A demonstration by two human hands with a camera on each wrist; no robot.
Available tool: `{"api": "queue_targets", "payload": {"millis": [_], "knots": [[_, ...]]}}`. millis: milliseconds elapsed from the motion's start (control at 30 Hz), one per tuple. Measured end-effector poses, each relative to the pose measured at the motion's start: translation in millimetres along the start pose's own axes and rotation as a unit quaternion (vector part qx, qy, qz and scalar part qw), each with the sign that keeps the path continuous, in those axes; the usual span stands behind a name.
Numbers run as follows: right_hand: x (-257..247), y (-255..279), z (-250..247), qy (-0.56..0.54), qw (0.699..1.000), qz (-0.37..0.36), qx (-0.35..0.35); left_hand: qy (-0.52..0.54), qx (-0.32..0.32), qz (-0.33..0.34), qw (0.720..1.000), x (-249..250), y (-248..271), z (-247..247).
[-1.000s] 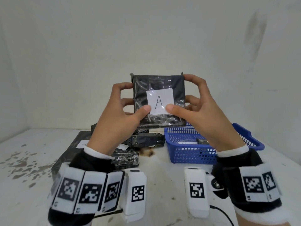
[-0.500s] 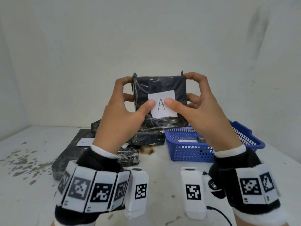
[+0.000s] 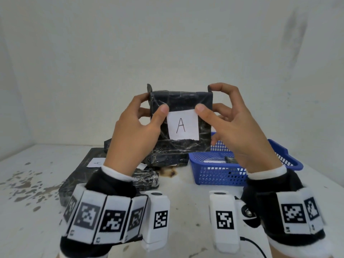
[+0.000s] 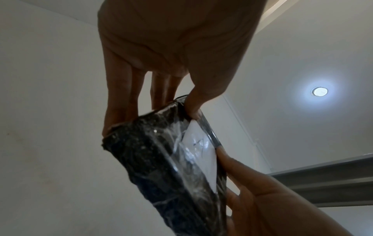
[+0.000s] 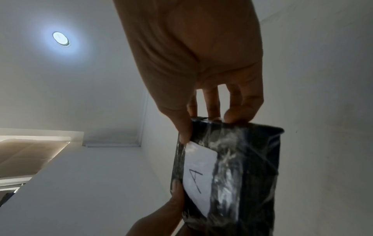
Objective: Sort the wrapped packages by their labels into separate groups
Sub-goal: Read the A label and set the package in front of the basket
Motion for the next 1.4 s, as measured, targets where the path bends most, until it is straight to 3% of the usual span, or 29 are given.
{"api": "queue_targets", "payload": {"millis": [733,1133,1400], "knots": [[-4.0,3.2,7.2,0.030,0.999,-0.013,-0.007,-0.058,-0.013,0.013,0.998,11.1,6.7,5.0],[-0.6,-0.4,5.0,-0.038,0.999,-0.029,-0.008,0.059,-0.056,-0.006,0.997,10.5,2.5,4.0],[-3.5,-0.5,4.9,-0.034,0.999,-0.042,0.001,0.068,-0.063,-0.020,0.995,17.3,4.6,4.4]]}}
Point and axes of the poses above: each hand's wrist, its own y-axis away from the middle knuckle, its own z-axis out of the palm, x = y × z, the point moved 1 cm from there along -y, towards the middle knuckle, and after that the axes turned 12 degrees about -x, right-handed, at the moved point
